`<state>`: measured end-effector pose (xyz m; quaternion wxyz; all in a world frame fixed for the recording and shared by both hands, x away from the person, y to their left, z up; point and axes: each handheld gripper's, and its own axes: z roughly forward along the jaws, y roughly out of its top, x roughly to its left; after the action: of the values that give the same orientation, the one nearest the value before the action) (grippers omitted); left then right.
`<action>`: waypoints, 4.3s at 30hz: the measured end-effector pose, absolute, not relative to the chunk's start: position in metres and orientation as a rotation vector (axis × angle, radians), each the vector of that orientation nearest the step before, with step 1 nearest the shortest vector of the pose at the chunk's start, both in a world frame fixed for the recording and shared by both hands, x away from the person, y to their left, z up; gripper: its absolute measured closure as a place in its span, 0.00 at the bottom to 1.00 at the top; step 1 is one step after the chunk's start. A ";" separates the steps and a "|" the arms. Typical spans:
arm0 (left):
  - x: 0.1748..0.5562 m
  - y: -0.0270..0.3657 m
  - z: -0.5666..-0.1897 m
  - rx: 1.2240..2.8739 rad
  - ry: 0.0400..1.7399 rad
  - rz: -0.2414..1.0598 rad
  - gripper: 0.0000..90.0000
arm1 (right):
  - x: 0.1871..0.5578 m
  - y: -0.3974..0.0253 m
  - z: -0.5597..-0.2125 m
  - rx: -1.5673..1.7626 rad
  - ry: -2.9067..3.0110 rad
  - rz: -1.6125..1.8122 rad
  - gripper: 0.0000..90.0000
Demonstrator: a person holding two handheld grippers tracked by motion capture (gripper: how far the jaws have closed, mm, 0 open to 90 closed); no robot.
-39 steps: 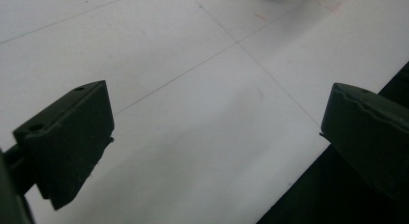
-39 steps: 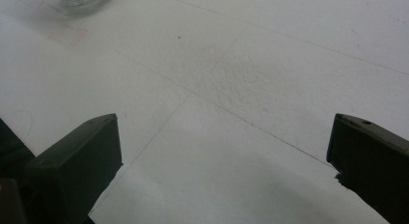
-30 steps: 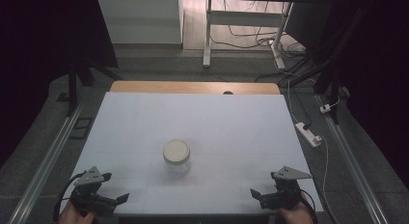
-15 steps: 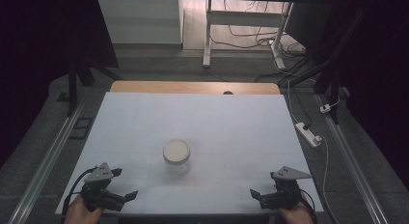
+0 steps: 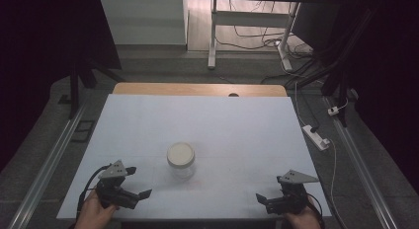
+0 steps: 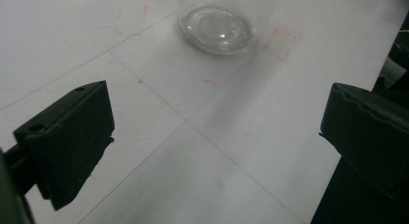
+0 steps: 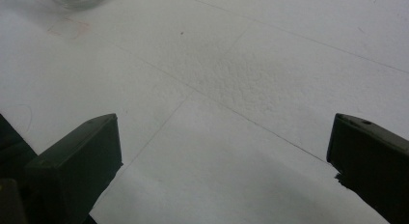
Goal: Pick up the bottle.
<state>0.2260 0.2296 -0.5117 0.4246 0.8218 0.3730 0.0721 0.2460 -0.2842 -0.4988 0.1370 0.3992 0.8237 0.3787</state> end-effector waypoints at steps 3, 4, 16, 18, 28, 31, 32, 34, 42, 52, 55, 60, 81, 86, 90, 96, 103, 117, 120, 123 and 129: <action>0.232 0.226 -0.510 2.049 0.925 0.139 0.00 | 0.246 -0.284 -0.499 1.157 2.385 1.096 0.00; 0.233 0.225 -0.510 2.047 0.922 0.130 0.00 | 0.246 -0.284 -0.499 1.158 2.385 1.097 0.00; 0.255 0.209 -0.512 2.061 0.869 0.137 0.00 | 0.246 -0.283 -0.499 1.152 2.394 1.090 0.00; 0.258 0.204 -0.513 2.073 0.858 0.143 0.00 | 0.246 -0.283 -0.499 1.152 2.394 1.089 0.00; 0.274 0.182 -0.514 2.109 0.822 0.163 0.00 | 0.247 -0.283 -0.500 1.155 2.404 1.081 0.00; 0.279 0.176 -0.514 2.114 0.824 0.157 0.00 | 0.247 -0.282 -0.500 1.152 2.409 1.078 0.00; 0.281 0.174 -0.514 2.120 0.819 0.160 0.00 | 0.247 -0.282 -0.500 1.152 2.409 1.078 0.00; 0.284 0.170 -0.514 2.131 0.814 0.168 0.00 | 0.247 -0.282 -0.500 1.152 2.412 1.079 0.00; 0.294 0.153 -0.513 2.150 0.781 0.183 0.00 | 0.248 -0.282 -0.500 1.153 2.415 1.079 0.00; 0.309 0.140 -0.514 2.146 0.715 0.167 0.00 | 0.248 -0.282 -0.500 1.149 2.419 1.076 0.00; 0.312 0.139 -0.516 2.155 0.710 0.171 0.00 | 0.248 -0.282 -0.500 1.149 2.421 1.076 0.00; 0.315 0.137 -0.518 2.153 0.695 0.176 0.00 | 0.248 -0.282 -0.500 1.147 2.423 1.075 0.00; 0.313 0.132 -0.514 2.192 0.659 0.241 0.08 | 0.248 -0.281 -0.500 1.140 2.429 1.067 0.00; 0.313 0.132 -0.514 2.197 0.661 0.245 0.08 | 0.248 -0.281 -0.500 1.139 2.429 1.067 0.00; 0.314 0.131 -0.513 2.190 0.683 0.237 0.08 | 0.248 -0.281 -0.500 1.138 2.429 1.067 0.00; 0.315 0.131 -0.508 2.192 0.687 0.235 0.08 | 0.248 -0.281 -0.500 1.138 2.428 1.069 0.00; 0.313 0.130 -0.497 2.196 0.660 0.240 0.08 | 0.248 -0.281 -0.500 1.140 2.428 1.067 0.00; 0.316 0.123 -0.473 2.214 0.602 0.227 0.08 | 0.248 -0.282 -0.500 1.153 2.423 1.074 0.00; 0.317 0.120 -0.469 2.215 0.590 0.219 0.08 | 0.248 -0.282 -0.500 1.152 2.422 1.074 0.00; 0.318 0.116 -0.466 2.222 0.579 0.222 0.08 | 0.248 -0.282 -0.500 1.153 2.422 1.074 0.00; 0.319 0.111 -0.457 2.216 0.547 0.220 0.08 | 0.248 -0.282 -0.501 1.155 2.421 1.074 0.00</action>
<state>0.3187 0.1111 -0.4572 0.4118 0.8806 0.2173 0.0875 0.2480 -0.2819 -0.5005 0.1258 0.3965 0.8312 0.3688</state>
